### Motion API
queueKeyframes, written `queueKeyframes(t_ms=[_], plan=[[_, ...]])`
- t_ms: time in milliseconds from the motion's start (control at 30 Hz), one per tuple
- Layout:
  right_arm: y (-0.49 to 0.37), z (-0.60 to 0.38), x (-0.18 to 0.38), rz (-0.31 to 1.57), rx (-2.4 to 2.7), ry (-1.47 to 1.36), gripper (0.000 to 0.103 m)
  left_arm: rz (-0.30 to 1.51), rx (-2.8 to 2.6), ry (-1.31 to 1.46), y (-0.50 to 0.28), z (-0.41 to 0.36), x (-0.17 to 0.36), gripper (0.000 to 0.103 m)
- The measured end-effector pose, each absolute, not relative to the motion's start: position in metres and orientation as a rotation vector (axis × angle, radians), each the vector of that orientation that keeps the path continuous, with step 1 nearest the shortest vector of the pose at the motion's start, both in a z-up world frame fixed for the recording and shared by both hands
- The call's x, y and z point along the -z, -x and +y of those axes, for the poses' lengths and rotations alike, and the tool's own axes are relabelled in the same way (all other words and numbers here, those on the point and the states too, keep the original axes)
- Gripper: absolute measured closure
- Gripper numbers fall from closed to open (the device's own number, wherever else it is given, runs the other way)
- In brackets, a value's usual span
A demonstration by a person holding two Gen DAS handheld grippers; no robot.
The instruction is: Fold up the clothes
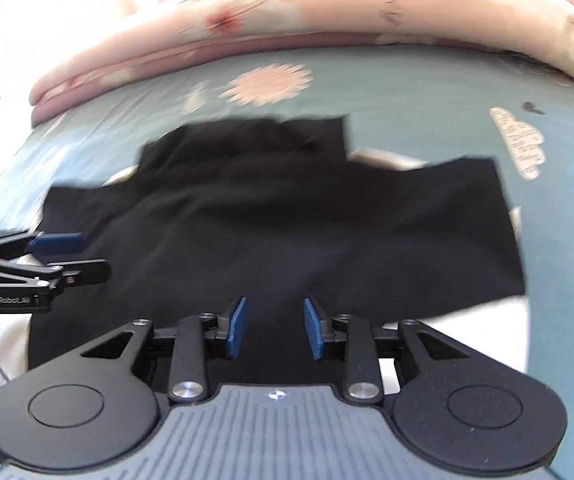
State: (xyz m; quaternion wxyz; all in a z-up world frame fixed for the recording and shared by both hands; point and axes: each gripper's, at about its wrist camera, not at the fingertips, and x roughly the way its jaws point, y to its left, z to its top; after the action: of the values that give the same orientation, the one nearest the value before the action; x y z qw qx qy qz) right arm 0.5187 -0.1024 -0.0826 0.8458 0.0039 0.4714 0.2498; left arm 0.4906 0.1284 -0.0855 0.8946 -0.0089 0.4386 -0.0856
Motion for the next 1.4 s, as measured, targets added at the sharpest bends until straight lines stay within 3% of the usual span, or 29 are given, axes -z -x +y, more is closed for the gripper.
queueKeyframes(t_ms=[167, 333, 500, 700, 800, 967, 1133, 1400], plan=[[-0.508, -0.104, 0.107, 1.022, -0.495, 0.109, 0.065, 0.974, 0.082, -0.018, -0.47, 0.152, 0.105, 0.033], [-0.513, -0.158, 0.089, 1.068, -0.379, 0.042, 0.066, 1.025, -0.053, 0.012, -0.444, 0.201, 0.088, 0.034], [-0.484, -0.165, 0.064, 1.056, -0.417, 0.072, 0.052, 1.024, -0.006, -0.005, -0.419, 0.204, 0.08, 0.03], [-0.469, -0.153, 0.114, 1.102, -0.383, 0.181, 0.05, 1.058, -0.068, 0.033, -0.405, 0.214, 0.109, 0.027], [-0.466, -0.149, 0.115, 1.098, -0.376, 0.189, 0.039, 1.044, -0.081, 0.061, -0.404, 0.216, 0.101, 0.031], [-0.465, -0.145, 0.099, 1.129, -0.359, 0.12, 0.039, 0.96, -0.094, 0.098, -0.4, 0.225, 0.08, 0.03], [-0.462, -0.123, 0.093, 1.11, -0.391, 0.078, 0.038, 1.046, -0.126, 0.152, -0.412, 0.241, 0.111, 0.026], [-0.45, -0.087, 0.081, 1.052, -0.423, 0.11, 0.038, 0.951, -0.124, 0.168, -0.364, 0.245, 0.08, 0.031]])
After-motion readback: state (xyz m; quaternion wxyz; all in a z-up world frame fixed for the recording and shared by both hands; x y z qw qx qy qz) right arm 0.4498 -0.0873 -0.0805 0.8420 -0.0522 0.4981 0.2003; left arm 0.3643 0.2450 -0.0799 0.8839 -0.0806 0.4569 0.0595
